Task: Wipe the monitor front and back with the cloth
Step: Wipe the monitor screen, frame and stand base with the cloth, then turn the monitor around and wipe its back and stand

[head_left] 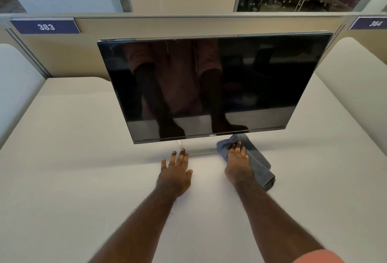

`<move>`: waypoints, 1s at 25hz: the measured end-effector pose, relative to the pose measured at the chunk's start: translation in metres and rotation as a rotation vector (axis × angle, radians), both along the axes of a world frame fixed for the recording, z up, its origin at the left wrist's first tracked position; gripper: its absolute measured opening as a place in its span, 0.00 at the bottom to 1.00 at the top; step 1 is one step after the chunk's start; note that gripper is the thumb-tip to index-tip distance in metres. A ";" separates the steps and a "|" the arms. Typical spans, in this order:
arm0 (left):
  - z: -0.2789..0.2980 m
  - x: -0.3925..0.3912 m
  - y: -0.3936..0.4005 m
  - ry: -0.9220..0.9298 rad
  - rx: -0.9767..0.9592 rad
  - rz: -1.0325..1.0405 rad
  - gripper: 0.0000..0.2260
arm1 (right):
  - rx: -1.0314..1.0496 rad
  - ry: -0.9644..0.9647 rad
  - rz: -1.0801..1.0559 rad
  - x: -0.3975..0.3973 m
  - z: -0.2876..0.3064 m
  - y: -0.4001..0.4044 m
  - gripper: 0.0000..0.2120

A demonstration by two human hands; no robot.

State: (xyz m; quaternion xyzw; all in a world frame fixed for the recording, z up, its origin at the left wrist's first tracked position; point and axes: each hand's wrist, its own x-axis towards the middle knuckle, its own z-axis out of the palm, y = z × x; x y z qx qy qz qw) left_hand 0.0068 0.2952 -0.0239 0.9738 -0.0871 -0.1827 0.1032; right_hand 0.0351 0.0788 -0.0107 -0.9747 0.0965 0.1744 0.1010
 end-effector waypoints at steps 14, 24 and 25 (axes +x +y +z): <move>0.034 -0.019 0.003 -0.046 0.003 0.088 0.25 | 0.109 -0.060 -0.341 -0.074 0.011 -0.047 0.37; 0.258 0.025 0.035 -0.935 -0.427 0.289 0.27 | 0.383 -0.871 0.130 0.025 0.268 -0.096 0.29; 0.276 0.038 0.040 -0.903 -0.371 0.329 0.29 | 0.318 -0.808 0.188 0.040 0.290 -0.098 0.29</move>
